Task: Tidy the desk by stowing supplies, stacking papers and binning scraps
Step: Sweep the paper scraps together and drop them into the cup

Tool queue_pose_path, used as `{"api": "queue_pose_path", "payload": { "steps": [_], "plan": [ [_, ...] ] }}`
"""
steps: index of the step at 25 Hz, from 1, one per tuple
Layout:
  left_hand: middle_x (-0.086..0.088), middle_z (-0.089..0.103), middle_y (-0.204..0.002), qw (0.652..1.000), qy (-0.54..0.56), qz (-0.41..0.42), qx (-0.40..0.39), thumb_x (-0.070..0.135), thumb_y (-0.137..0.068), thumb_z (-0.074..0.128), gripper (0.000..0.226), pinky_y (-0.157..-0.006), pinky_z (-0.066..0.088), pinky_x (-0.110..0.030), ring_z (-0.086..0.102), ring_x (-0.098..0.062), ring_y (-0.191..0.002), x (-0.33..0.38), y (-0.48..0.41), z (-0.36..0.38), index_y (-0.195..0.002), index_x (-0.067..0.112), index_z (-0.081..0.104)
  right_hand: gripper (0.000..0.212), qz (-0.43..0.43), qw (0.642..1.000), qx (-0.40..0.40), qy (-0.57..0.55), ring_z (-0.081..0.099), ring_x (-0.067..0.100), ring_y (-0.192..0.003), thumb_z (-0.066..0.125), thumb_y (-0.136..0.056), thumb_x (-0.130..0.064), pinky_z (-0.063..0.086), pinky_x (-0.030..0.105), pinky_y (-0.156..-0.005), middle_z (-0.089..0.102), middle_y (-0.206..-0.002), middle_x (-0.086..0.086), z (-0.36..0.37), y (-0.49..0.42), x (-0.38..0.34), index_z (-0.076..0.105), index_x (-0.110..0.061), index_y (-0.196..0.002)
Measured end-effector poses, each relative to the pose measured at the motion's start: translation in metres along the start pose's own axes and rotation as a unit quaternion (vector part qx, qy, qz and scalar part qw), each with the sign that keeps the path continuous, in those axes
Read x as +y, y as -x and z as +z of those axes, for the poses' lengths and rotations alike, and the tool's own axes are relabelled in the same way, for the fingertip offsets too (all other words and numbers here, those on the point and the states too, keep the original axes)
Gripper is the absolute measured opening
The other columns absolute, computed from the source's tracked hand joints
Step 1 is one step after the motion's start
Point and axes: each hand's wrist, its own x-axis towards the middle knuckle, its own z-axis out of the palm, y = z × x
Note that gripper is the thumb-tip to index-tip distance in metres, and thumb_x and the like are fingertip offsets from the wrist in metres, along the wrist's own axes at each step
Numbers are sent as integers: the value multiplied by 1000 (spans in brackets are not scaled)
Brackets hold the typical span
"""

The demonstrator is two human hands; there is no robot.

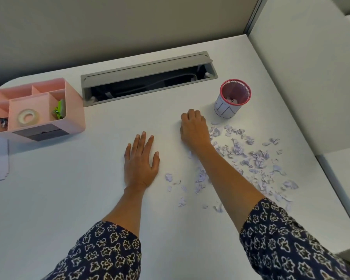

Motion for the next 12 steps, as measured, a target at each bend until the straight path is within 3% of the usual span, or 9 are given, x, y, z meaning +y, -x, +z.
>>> {"api": "queue_pose_path", "payload": {
  "steps": [4,7,10,12],
  "plan": [
    [5,15,-162,1000,12,0,-2,40,-97,34,56,-122,11,-41,9,-14,-150,0,1,-1,-151,28,26,11,54,998,36,-12,52,32,-81,57,-80,-11,44,39,-64,55,-88,16,0,38,34,55,-3,-88],
    [4,16,-161,1000,12,3,0,41,-96,32,57,-122,12,-42,10,-15,-150,1,1,-1,-151,27,26,15,109,992,65,-16,53,33,-84,56,-80,-17,45,41,-68,57,-89,14,-6,63,50,58,-4,-88],
    [3,17,-161,1000,14,6,3,42,-96,31,57,-122,12,-42,11,-16,-150,1,2,-1,-151,27,27,33,206,971,101,-64,51,33,-107,59,-79,-38,42,48,-90,60,-111,10,-17,71,67,65,-16,-103],
    [3,17,-161,1000,19,6,4,42,-96,31,57,-122,11,-42,11,-15,-150,0,2,-1,-151,27,27,48,273,957,39,-95,35,35,-132,58,-81,-56,27,55,-106,48,-140,9,-21,72,75,60,-28,-120]
  ]
}}
